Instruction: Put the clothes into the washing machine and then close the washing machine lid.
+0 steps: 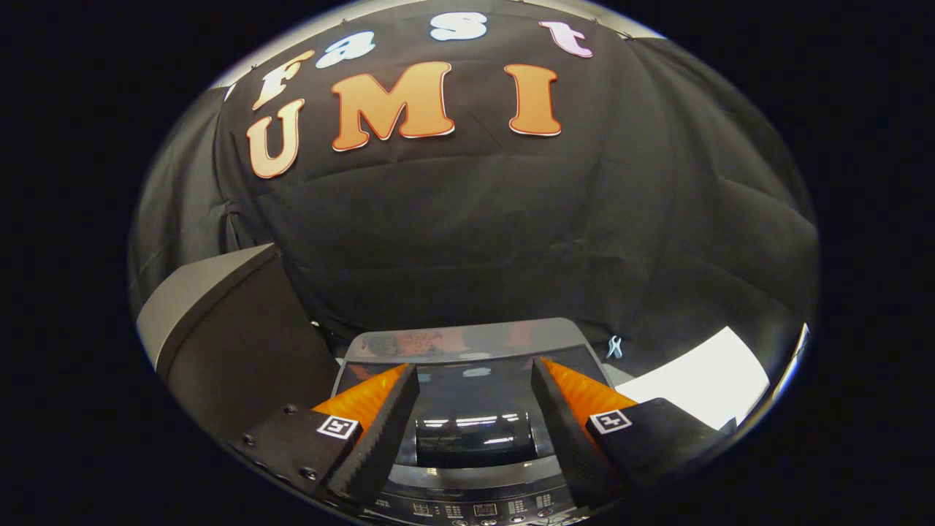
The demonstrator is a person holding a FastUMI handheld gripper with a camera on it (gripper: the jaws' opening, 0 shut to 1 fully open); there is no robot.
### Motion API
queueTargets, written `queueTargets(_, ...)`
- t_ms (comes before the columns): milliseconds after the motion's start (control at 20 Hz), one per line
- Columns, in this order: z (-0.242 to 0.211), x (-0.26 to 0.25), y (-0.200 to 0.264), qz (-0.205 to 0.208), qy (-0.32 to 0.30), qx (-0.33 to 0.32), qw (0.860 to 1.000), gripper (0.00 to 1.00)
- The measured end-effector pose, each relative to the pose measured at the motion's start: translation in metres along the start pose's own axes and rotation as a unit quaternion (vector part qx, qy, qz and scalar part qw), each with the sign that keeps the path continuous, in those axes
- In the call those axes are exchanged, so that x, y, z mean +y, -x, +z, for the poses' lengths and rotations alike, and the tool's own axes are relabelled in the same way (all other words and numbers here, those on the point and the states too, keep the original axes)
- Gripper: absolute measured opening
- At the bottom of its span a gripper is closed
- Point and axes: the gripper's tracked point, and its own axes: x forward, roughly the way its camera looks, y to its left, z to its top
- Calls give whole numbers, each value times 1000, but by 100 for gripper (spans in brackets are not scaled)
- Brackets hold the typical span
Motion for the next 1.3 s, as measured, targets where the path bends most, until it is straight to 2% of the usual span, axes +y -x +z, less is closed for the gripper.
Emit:
queueTargets(300, 71, 11, 47, 13, -2, -80, 997, 99)
queueTargets(700, 167, 10, 131, 24, -29, -185, 982, 99)
queueTargets(950, 201, -4, 175, 20, -47, -220, 974, 99)
queueTargets(1200, 228, -19, 209, 1, -18, -248, 969, 99)
queueTargets(1300, 232, -17, 217, 6, -14, -248, 969, 99)
